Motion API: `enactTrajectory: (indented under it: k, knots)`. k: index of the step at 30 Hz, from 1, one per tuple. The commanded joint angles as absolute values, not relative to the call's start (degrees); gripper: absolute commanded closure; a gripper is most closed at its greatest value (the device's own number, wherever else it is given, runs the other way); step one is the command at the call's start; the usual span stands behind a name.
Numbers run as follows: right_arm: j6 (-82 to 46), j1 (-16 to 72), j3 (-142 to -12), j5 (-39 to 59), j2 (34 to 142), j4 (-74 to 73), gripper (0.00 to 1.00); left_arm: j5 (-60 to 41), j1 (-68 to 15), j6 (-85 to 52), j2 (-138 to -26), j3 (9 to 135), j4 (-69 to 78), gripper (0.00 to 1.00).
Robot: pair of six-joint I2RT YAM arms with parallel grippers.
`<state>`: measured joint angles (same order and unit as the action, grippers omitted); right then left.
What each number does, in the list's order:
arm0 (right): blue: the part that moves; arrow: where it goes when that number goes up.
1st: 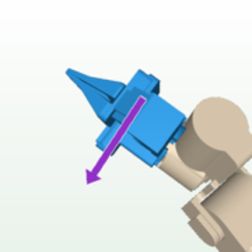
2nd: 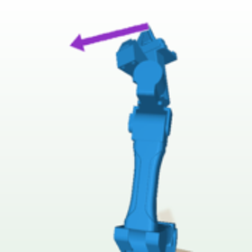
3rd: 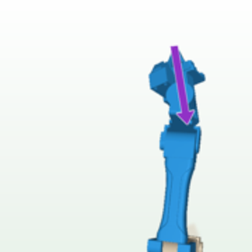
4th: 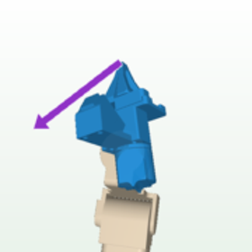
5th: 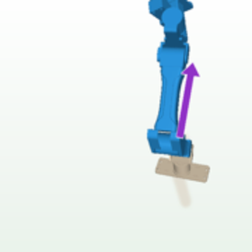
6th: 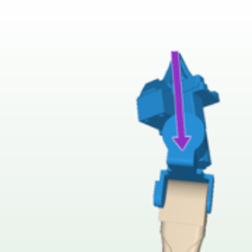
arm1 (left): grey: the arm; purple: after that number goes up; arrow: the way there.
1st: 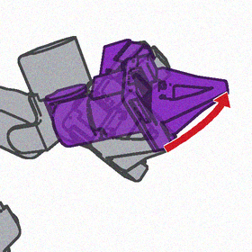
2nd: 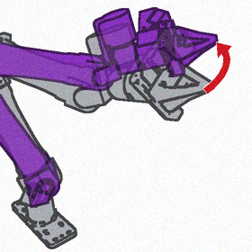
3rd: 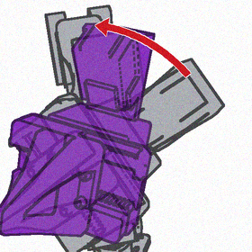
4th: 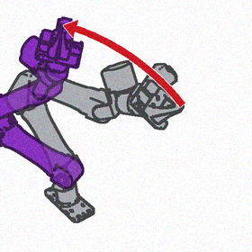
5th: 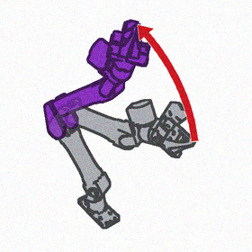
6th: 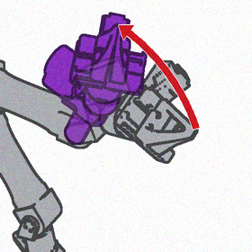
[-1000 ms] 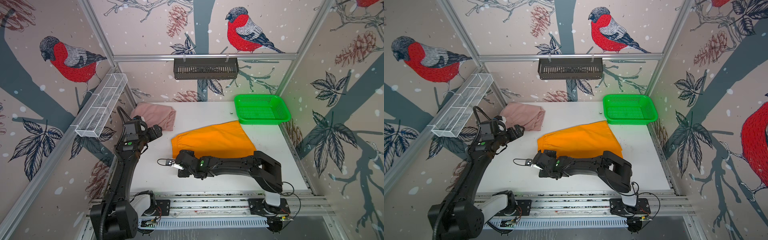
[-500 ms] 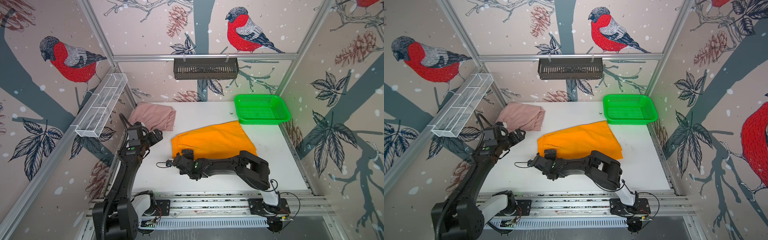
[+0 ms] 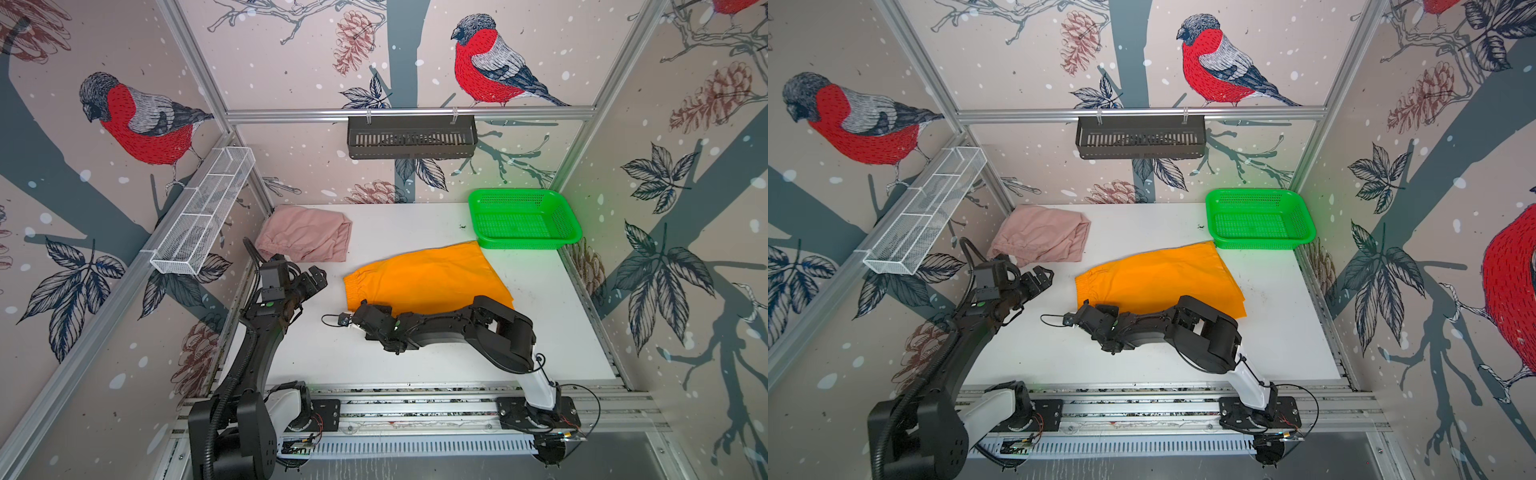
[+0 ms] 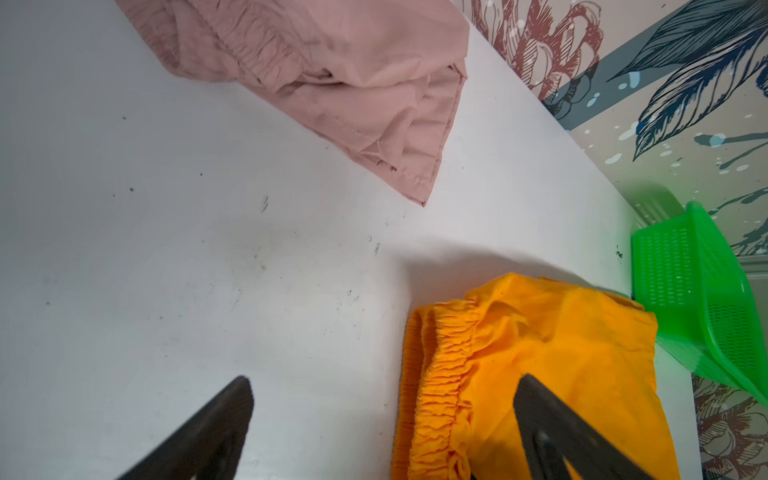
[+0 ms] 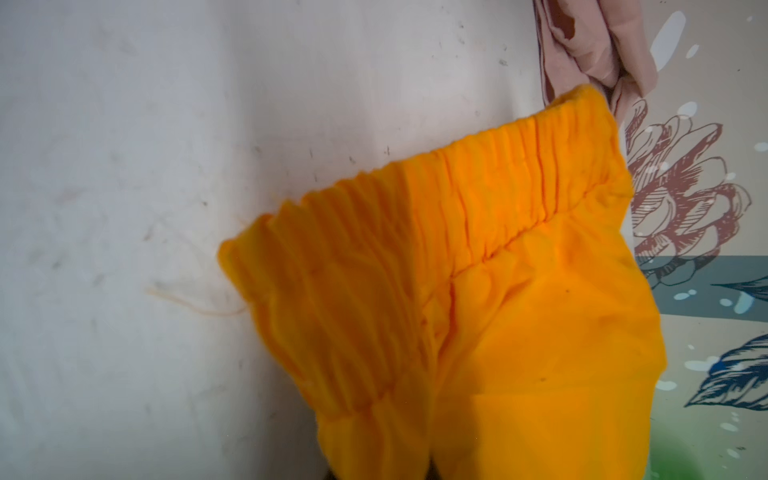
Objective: Fold and stack the shorts
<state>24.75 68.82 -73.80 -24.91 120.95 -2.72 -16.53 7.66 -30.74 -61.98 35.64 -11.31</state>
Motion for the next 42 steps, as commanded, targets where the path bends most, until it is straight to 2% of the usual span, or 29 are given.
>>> enactTrajectory:
  k: [1, 7, 11, 15, 21, 26, 35, 40, 42]
  knots:
    - [16.97, 67.08, -71.63, -16.95, 117.57, -6.66, 0.97, -22.18, 7.73, -32.85, -62.63, 33.50, -4.61, 0.02]
    - [7.08, 62.61, -61.56, -2.96, 110.16, -19.23, 0.98, -38.77, 7.73, -33.97, -69.07, 32.06, 0.44, 0.02]
    - [3.79, 60.81, -57.66, 0.68, 108.21, -23.70, 0.99, -44.13, 7.36, -38.69, -72.10, 27.63, 9.45, 0.02]
    - [3.36, 60.70, -56.45, 0.76, 108.02, -25.04, 0.99, -40.65, 3.29, -38.69, -72.28, 27.34, 8.95, 0.02]
    - [3.43, 61.07, -55.99, 0.76, 108.10, -26.81, 0.99, -43.53, 0.95, -45.02, -76.55, 24.79, 18.88, 0.02]
    - [4.02, 61.17, -55.46, 0.15, 107.49, -27.49, 0.99, -41.38, -0.50, -43.49, -76.44, 26.02, 15.17, 0.02]
    - [5.87, 62.15, -55.24, -1.26, 107.82, -27.60, 0.99, -40.17, -1.88, -43.95, -78.01, 24.69, 18.65, 0.02]
    - [6.30, 63.25, -55.47, -2.81, 108.10, -27.86, 0.99, -39.98, -4.58, -43.85, -80.33, 26.60, 18.64, 0.10]
    - [7.05, 63.87, -55.70, -3.74, 108.49, -27.55, 0.99, -39.89, -5.09, -44.26, -80.91, 26.72, 19.31, 0.19]
